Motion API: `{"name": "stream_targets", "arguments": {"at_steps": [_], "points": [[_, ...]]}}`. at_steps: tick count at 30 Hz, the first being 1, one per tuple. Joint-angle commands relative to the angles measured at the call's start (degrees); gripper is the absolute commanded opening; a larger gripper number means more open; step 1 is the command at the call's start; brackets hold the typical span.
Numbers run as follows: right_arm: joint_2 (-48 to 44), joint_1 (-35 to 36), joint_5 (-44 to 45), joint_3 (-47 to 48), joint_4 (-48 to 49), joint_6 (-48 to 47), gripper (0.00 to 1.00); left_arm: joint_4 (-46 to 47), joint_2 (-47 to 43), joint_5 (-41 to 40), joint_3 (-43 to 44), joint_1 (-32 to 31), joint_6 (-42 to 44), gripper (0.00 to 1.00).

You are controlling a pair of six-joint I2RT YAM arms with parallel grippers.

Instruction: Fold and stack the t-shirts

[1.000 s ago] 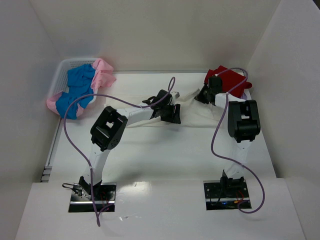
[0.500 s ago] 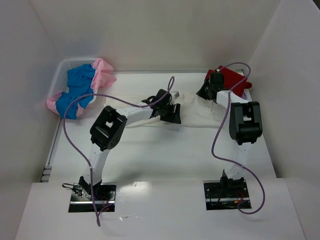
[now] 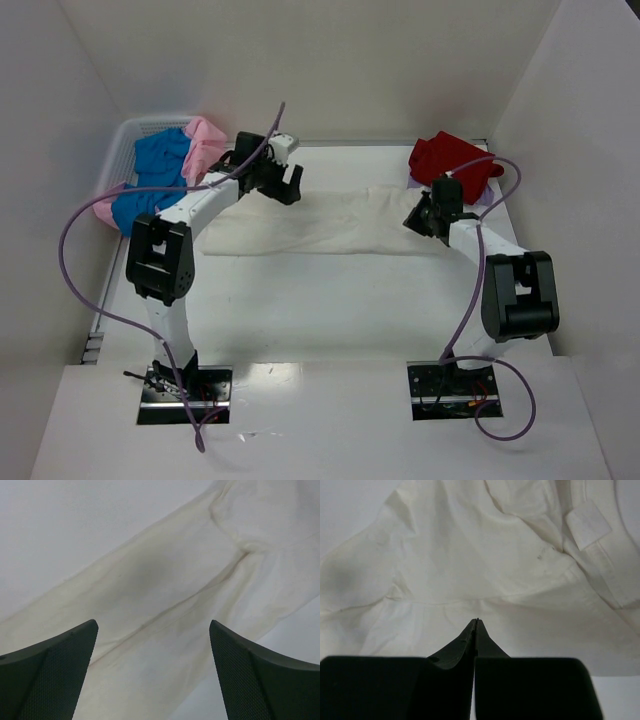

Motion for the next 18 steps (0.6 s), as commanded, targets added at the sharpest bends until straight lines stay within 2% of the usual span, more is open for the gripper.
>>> {"name": "stream_targets", "arguments": {"at_steps": [1, 7, 10, 11, 13, 18], "points": [[-3.67, 0.56, 0.30, -1.55, -0.20, 1.04, 0.00, -6.34, 0.44, -3.67, -2.37, -2.38, 24.32, 1.00], [-4.21, 0.56, 0.83, -2.17, -0.73, 1.04, 0.02, -9.58, 3.58, -8.50, -3.31, 1.94, 29.07, 1.00], [-4.21, 0.56, -0.66, -2.17, -0.77, 1.04, 0.02, -8.00, 4.30, -14.11, -5.53, 2.44, 29.65, 1.00], [-4.21, 0.56, -0.66, -2.17, -1.25, 1.04, 0.02, -8.00, 5.42, -19.70, -5.54, 2.44, 30.21, 1.00], [-4.63, 0.56, -1.09, -1.60, -1.26, 1.57, 0.03, -8.00, 6.59, -22.40, -5.96, 2.86, 30.78, 1.00], [-5.75, 0.56, -1.19, 0.19, -3.28, 1.57, 0.09, -10.53, 8.29, -22.74, -6.06, 2.97, 31.45, 1.00]]}}
